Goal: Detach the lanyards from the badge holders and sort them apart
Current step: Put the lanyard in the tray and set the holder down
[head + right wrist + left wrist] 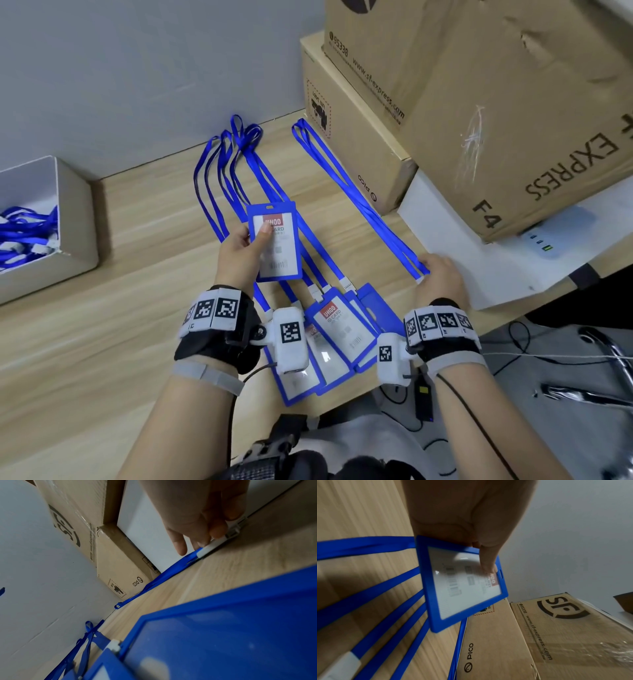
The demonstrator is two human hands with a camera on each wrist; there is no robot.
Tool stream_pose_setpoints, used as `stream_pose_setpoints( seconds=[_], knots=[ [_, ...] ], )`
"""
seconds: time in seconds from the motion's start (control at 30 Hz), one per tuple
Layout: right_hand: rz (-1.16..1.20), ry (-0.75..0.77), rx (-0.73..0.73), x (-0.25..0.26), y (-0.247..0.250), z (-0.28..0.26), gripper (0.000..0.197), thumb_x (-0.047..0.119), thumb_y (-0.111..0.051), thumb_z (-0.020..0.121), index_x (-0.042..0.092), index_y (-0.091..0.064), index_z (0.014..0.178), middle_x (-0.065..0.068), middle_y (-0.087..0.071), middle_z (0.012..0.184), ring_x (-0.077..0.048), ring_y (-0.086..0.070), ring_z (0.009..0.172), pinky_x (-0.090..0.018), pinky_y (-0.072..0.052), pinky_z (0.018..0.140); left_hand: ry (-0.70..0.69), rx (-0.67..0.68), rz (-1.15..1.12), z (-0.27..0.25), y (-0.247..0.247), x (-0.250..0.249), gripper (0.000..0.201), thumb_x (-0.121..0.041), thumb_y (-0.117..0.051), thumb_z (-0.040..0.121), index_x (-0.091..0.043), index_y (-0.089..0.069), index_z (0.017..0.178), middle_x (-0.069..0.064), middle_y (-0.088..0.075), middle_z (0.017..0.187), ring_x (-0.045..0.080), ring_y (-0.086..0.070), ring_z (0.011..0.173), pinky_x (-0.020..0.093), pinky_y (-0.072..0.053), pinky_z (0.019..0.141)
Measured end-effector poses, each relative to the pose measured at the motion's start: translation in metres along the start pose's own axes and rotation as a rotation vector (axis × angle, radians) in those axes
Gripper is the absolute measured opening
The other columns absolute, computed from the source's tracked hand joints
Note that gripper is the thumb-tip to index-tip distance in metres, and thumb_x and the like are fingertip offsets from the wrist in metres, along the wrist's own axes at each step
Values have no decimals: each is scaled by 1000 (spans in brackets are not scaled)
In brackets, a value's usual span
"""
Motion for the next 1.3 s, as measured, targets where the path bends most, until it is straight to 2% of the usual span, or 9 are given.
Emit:
stream_pose_setpoints(
  seconds=[0.3,0.4,0.47,0.53,0.63,0.77,0.93,1.0,1.3],
  knots=[
    [148,34,-85,18,15,0,31,9,-45,87,18,-58,114,-11,-58,113,-33,-54,104,-42,-46,88,-6,-1,-31,0,8,4,19,-28,-56,90,-15,-61,103,9,-67,106,29,-64,100,53,-52,87],
    [377,40,-80,41,24,-6,31,12,-47,86,17,-58,114,-5,-59,87,-25,-56,92,-31,-44,83,-3,-6,-56,-3,17,5,20,-27,-55,91,-14,-61,105,12,-66,111,31,-63,104,52,-52,87],
    [558,72,-65,60,24,-11,24,14,-52,87,17,-56,110,5,-53,67,-5,-56,71,-16,-45,73,-7,-5,-78,-4,26,6,19,-26,-54,91,-14,-61,105,14,-66,111,31,-63,103,50,-52,86],
    [657,125,-53,83,20,-17,22,14,-56,86,20,-54,106,12,-50,64,4,-53,59,-3,-38,59,-11,-10,-96,-6,38,7,16,-25,-54,91,-16,-61,101,13,-67,108,30,-63,100,48,-53,84],
    [771,136,-22,113,5,-28,24,10,-55,85,19,-57,107,7,-56,73,0,-53,66,-4,-38,57,-12,-36,-134,-9,66,10,11,-25,-54,92,-18,-61,97,6,-69,97,24,-66,89,40,-56,75],
    [905,138,147,177,-22,-59,32,-2,-50,84,14,-60,110,-4,-60,97,-14,-61,79,-14,-47,68,-36,-88,-199,-16,116,9,9,-22,-53,92,-20,-61,93,1,-70,89,15,-67,78,30,-59,62],
    [955,682,689,312,-37,-175,40,-11,-52,82,24,-62,100,18,-67,85,1,-63,72,-7,-45,62,-93,-193,-280,-21,205,3,11,-21,-50,94,-21,-60,90,-12,-71,68,3,-66,61,22,-54,50],
    [920,775,799,341,-51,-211,41,-15,-50,81,20,-62,98,20,-69,75,4,-63,69,-6,-44,59,-111,-227,-292,-23,241,2,11,-21,-49,94,-23,-59,90,-13,-71,68,2,-66,61,22,-54,52],
    [1115,484,633,356,-122,-240,26,-5,-54,85,19,-64,85,4,-68,68,-7,-67,68,-19,-55,65,-93,-221,-289,-28,338,12,7,-21,-52,93,-22,-59,93,-9,-71,77,7,-67,69,28,-58,60]
  ],
)
Point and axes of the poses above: each hand's wrist, its own z-axis towards the middle knuckle, its own y-axis out of the back of the hand, x = y × z, the point moved 7 cm from there along z, towards the middle knuckle
